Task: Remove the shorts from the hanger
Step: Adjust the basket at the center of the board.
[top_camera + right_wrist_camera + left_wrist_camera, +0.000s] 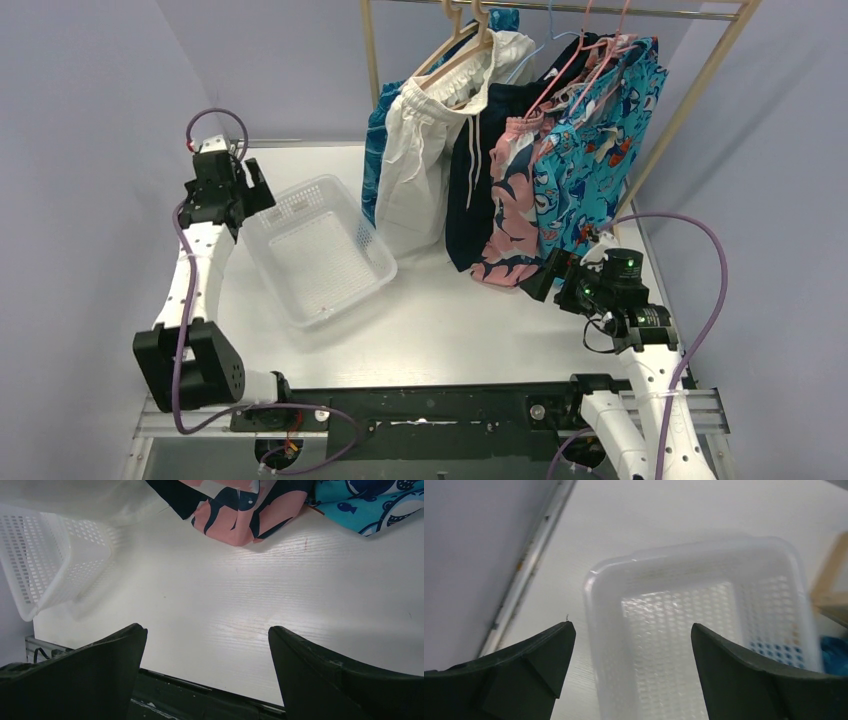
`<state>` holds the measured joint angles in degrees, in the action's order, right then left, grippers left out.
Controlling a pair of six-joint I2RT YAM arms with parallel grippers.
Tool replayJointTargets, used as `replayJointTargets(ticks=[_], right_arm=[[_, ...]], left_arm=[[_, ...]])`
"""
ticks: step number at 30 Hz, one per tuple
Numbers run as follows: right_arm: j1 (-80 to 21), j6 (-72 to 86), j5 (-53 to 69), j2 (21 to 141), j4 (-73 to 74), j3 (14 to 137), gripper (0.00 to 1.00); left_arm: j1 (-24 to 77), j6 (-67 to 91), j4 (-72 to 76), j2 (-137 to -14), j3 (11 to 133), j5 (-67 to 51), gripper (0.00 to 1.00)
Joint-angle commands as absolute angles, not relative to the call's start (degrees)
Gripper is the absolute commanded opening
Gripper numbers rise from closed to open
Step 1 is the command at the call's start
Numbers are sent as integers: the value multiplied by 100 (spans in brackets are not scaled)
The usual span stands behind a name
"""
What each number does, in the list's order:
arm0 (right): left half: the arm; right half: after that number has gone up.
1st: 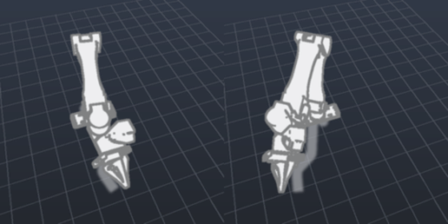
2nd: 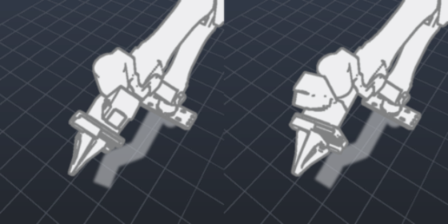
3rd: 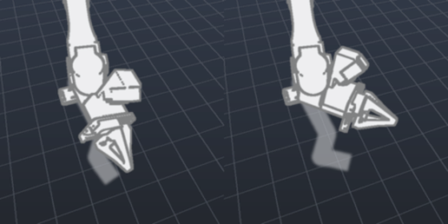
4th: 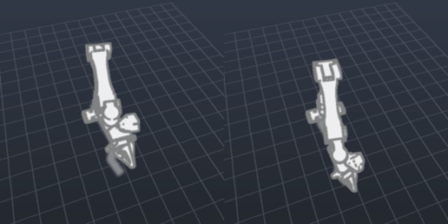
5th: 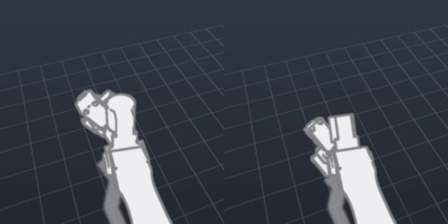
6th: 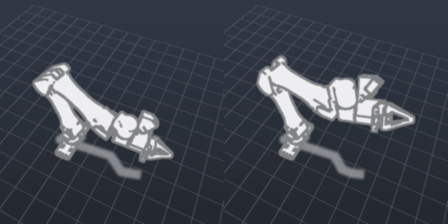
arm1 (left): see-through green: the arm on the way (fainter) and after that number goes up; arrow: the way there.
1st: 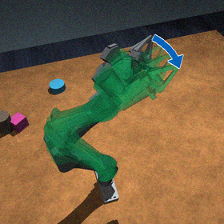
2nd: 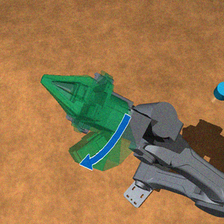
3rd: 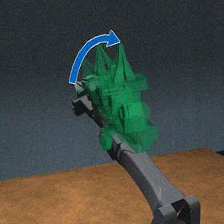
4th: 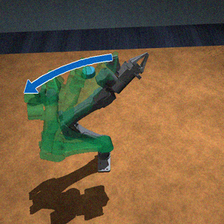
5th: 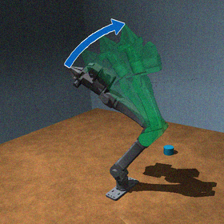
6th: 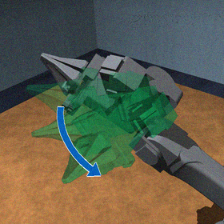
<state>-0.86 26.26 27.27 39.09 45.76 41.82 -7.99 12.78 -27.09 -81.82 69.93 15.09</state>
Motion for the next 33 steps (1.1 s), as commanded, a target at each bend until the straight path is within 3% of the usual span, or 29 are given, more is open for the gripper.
replayJointTargets(ticks=[1, 8, 12, 17, 21, 24, 29, 33], right_arm=[[-135, 2628, 2822, 3911, 4209, 4155, 98], [-142, 2688, 2545, 3993, 4185, 4111, 98], [-149, 2681, 2483, 3995, 4265, 4079, 98], [-147, 2715, 2356, 3947, 4328, 4112, 98], [-145, 2727, 2313, 3929, 4365, 4121, 98], [-150, 2732, 2286, 3915, 4386, 4131, 98], [-150, 2741, 2273, 3899, 4386, 4123, 98], [-152, 2754, 2248, 3906, 4377, 4120, 98]], left_arm=[[-626, 1861, -2827, -7188, 6896, -1237, 87], [647, 3678, -2687, -6694, 5662, -1511, 87], [866, 4188, -3104, -6688, 5022, -1120, 87], [-12, 4358, -3724, -6487, 4606, -260, 92], [-1629, 3651, -3700, -6609, 4638, -506, 92], [-2237, 3140, -3807, -7060, 5197, -807, 92], [-2187, 2809, -4014, -7655, 6241, -1764, 92], [-1359, 2871, -3819, -7423, 6245, -1578, 92]])
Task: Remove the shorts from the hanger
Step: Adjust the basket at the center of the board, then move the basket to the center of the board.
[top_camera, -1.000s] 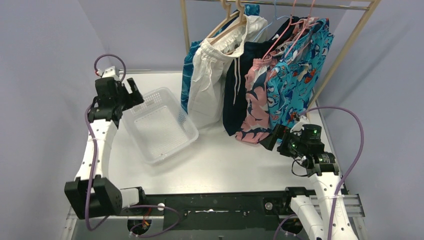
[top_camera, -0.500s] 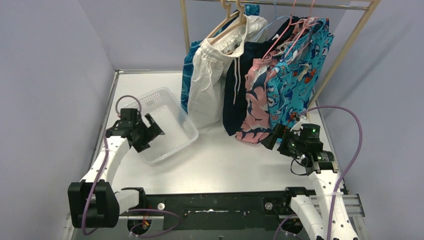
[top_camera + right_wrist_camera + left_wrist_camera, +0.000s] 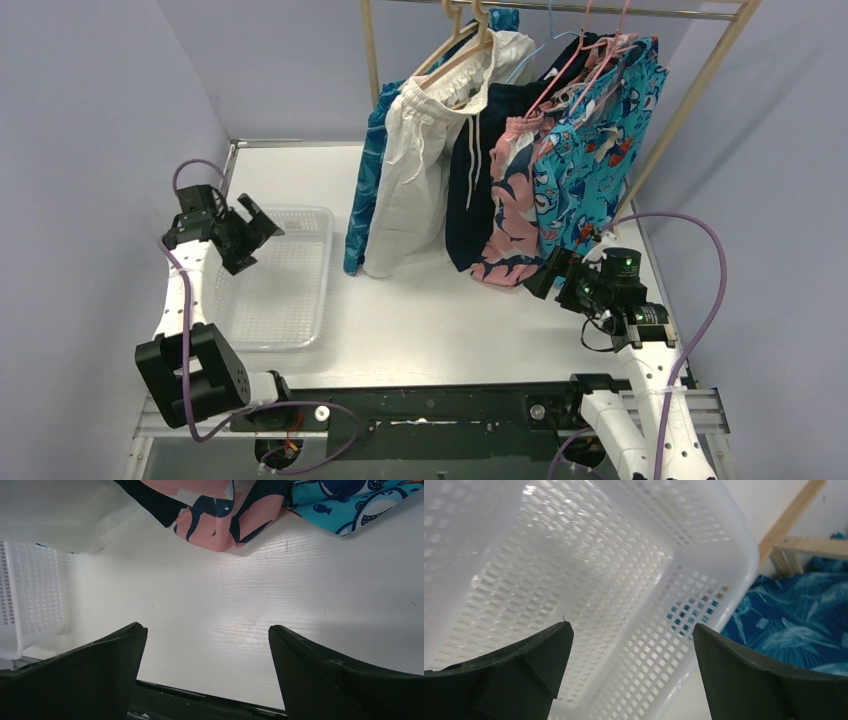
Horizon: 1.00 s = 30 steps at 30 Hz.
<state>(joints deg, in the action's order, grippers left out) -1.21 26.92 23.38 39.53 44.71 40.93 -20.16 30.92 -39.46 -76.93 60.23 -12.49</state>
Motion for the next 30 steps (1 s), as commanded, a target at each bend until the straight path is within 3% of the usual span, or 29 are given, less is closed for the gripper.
replayJointTargets(ticks=[1, 10, 14, 22, 30], right_arm=[[-150, 2757, 2242, 3922, 4377, 4114, 98], [-153, 2742, 2294, 4029, 4369, 4104, 98], [-167, 2743, 2288, 4008, 4381, 4113, 98], [-187, 2751, 2288, 4002, 4388, 4096, 98], [-212, 2769, 2256, 4078, 4383, 4093, 98]], left_arm=[[-1109, 2889, -3743, -7349, 6173, -1483, 92], [-598, 3150, -2585, -7948, 6173, -1162, 92], [-624, 2982, -2013, -8875, 6771, -1096, 92], [-608, 3455, -1385, -10921, 8372, -2112, 89], [-602, 4454, -1160, -11815, 9496, -2645, 87]])
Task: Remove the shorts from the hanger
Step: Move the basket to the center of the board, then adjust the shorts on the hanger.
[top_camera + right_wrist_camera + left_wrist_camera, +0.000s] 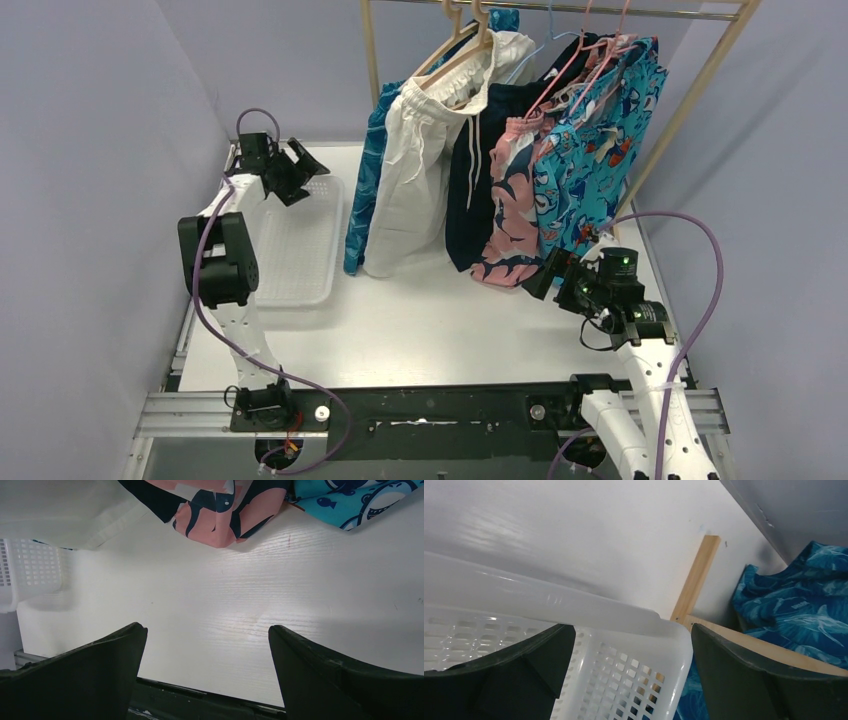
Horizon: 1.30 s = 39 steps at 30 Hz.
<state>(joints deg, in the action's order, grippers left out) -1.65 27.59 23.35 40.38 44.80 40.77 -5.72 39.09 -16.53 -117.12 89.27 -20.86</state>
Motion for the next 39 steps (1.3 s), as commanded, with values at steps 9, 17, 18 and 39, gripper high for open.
replayJointTargets(ticks=[9, 17, 18, 39], right_arm=[[-211, 3139, 1328, 3754, 4486, 4497, 98], [-213, 3526, 1291, 2925, 3877, 4426, 98], [-217, 3565, 1378, 2831, 3785, 4342, 97], [-212, 3729, 1946, 3207, 4065, 4321, 98]], left_arm=[[-592, 4079, -1099, -10113, 8322, -2222, 87], [-421, 3887, -707, -8391, 7277, -2782, 86], [-297, 3900, -563, -8198, 7132, -2917, 87], [3508, 3315, -387, -8520, 7869, -1992, 86]])
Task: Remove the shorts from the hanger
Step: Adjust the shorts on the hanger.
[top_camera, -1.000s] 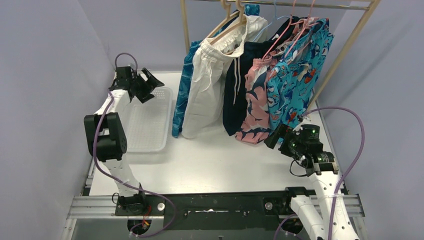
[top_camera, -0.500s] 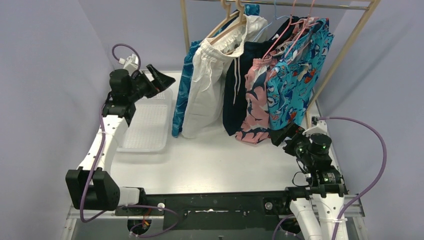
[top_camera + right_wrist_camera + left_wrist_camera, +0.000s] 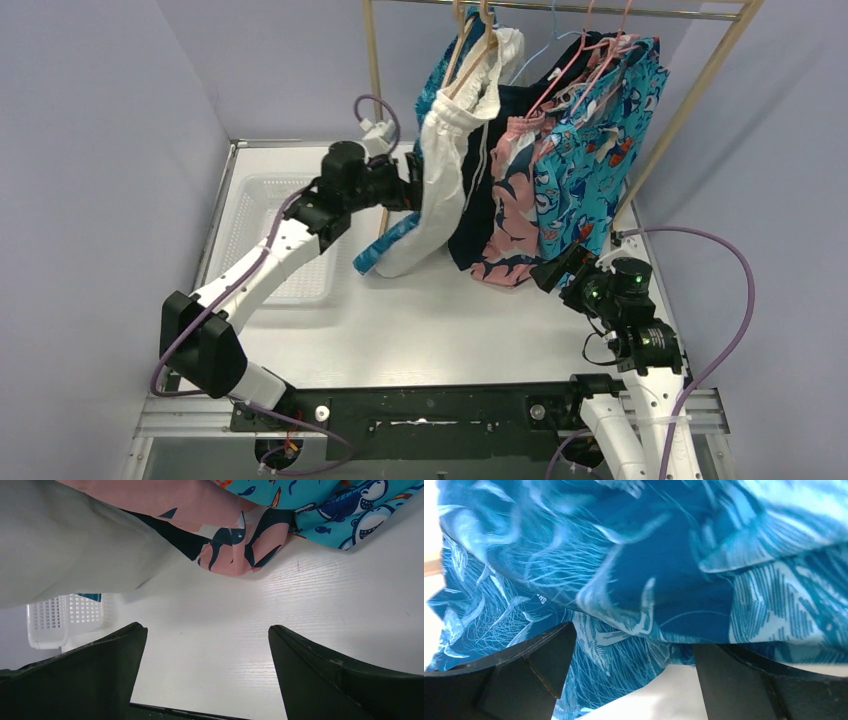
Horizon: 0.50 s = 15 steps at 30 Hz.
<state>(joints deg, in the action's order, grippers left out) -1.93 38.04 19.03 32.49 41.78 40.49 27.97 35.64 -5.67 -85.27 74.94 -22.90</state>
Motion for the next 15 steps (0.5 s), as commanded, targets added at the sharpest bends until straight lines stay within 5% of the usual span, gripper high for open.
replayJointTargets(ticks=[1, 9, 15], right_arm=[[-215, 3727, 1935, 3205, 4075, 4336, 98], [-211, 3489, 2103, 3458, 4282, 4949, 98], [-218, 3181, 2754, 3494, 4332, 5658, 98]], left_arm=[[3714, 3284, -399, -8571, 7905, -1876, 86], [4394, 3255, -785, -9148, 8235, -1511, 85], [4309, 3331, -723, -8326, 7369, -722, 86]])
